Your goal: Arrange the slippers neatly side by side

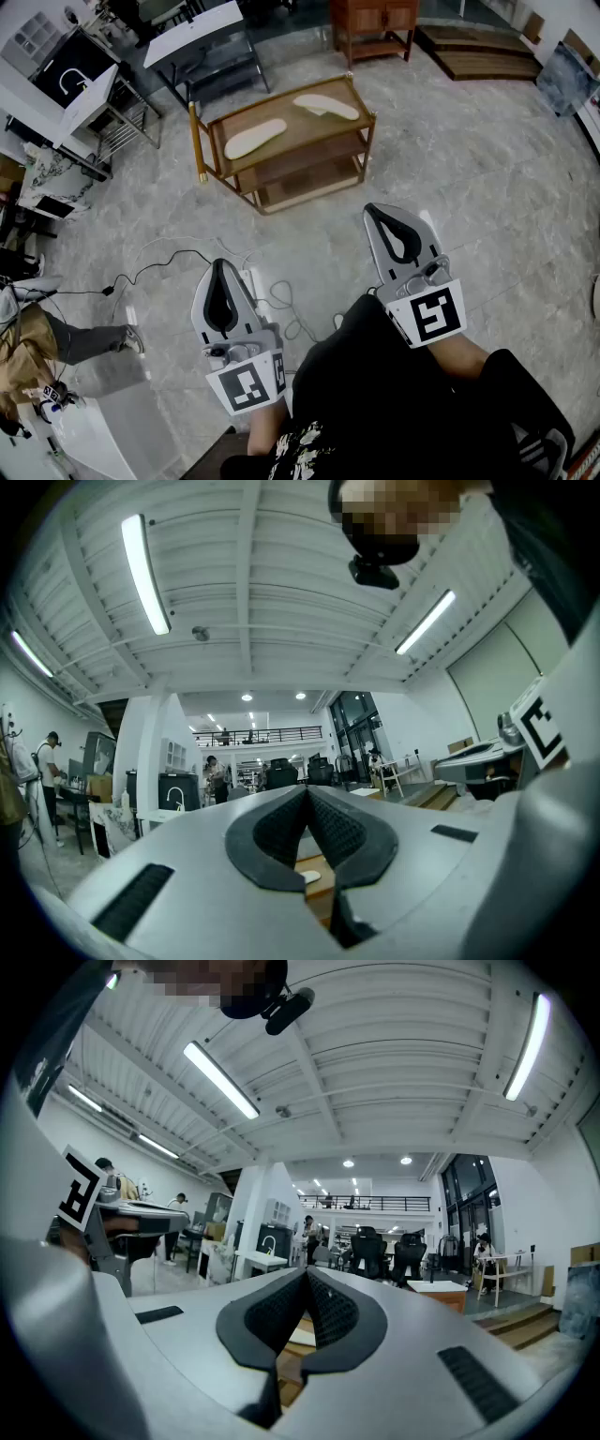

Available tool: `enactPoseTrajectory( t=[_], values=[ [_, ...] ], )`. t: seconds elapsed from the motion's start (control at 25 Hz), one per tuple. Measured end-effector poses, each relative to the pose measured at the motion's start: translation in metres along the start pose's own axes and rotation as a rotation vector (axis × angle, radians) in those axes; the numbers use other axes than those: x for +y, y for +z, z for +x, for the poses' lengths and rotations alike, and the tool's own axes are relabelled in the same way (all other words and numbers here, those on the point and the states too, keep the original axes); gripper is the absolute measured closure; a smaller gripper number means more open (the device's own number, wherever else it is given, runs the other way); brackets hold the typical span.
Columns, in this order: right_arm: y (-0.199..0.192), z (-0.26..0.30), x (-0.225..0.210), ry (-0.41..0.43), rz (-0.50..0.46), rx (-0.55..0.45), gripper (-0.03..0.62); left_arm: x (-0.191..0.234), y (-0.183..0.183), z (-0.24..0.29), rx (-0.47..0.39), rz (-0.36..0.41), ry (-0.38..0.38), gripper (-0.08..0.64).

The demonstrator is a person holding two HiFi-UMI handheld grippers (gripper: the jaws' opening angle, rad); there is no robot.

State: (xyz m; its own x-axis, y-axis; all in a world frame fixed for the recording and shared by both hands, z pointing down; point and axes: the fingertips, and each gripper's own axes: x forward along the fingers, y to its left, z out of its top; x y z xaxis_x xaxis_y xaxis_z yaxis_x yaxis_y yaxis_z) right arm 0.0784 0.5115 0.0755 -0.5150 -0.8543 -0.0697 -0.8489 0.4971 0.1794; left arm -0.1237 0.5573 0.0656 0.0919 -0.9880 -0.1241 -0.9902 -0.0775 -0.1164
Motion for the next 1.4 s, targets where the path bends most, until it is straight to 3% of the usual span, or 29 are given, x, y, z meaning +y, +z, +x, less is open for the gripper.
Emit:
enactPoseTrajectory(
  t=[0.24,0.48,0.64,0.88,1.04,1.24,1.4],
  values=[
    [-0.006,0.005,-0.005,0.000,0.020,0.058,0.595,-0.006,-0.001,0.013,0.007,0.004,-0.018,0.560],
    [0.014,-0.002,-0.027,-0.038,0.040,-0.111,0.595,-0.010,-0.008,0.031,0.019,-0.001,-0.010,0.560],
    [0.009,-0.001,-0.051,-0.044,0.054,-0.084,0.594,-0.025,0.007,0.046,0.006,0.021,-0.045,0.560],
    [0.006,-0.004,-0.088,-0.076,0.073,-0.105,0.594,-0.021,0.023,0.066,-0.015,0.058,-0.009,0.560],
    [0.004,0.000,-0.099,-0.035,0.081,-0.106,0.594,-0.035,0.006,0.070,0.039,0.053,-0.012,0.560],
    [-0.016,0.002,-0.101,0.066,0.112,-0.056,0.594,-0.045,-0.021,0.066,0.105,-0.083,0.022,0.560],
    [-0.039,0.002,-0.104,0.106,0.138,0.000,0.594,-0.051,-0.035,0.058,0.153,-0.042,0.037,0.560]
  ],
)
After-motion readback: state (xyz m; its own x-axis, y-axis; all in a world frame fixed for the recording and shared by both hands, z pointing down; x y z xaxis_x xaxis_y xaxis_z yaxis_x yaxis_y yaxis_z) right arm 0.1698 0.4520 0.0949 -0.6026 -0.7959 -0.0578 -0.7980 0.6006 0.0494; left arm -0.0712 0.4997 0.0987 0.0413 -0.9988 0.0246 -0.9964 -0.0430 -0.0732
